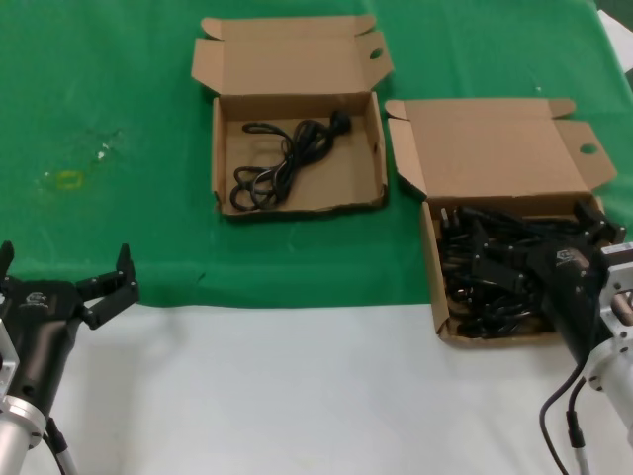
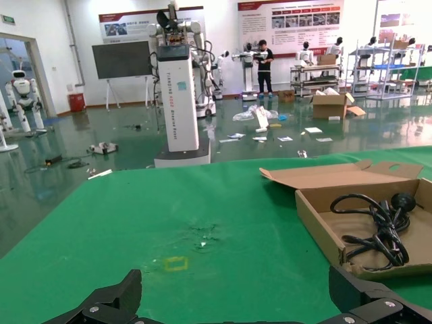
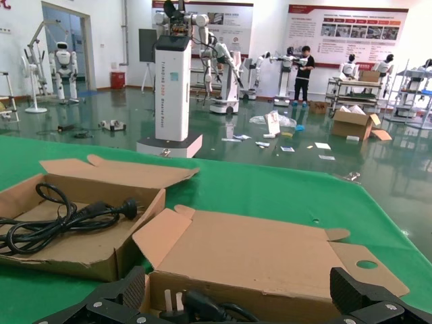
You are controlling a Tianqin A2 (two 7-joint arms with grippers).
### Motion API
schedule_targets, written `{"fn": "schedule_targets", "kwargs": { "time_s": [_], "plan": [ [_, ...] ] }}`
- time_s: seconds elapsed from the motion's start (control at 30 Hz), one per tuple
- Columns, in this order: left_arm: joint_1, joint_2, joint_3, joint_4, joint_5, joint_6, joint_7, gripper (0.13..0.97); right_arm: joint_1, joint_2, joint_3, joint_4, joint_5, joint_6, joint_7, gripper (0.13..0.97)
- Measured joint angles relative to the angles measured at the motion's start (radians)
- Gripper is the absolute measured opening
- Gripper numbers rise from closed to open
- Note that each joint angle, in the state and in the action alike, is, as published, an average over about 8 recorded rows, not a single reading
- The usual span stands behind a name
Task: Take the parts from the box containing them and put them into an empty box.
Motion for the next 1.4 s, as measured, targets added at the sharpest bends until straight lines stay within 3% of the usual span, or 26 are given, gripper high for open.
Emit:
{"fn": "schedule_targets", "kwargs": {
  "time_s": [1.4],
  "plan": [
    [0.000, 0.000, 0.000, 0.000, 0.000, 0.000, 0.000, 0.966, 0.000, 0.000, 0.000, 0.000, 0.000, 0.000, 0.000, 0.966]
  ]
}}
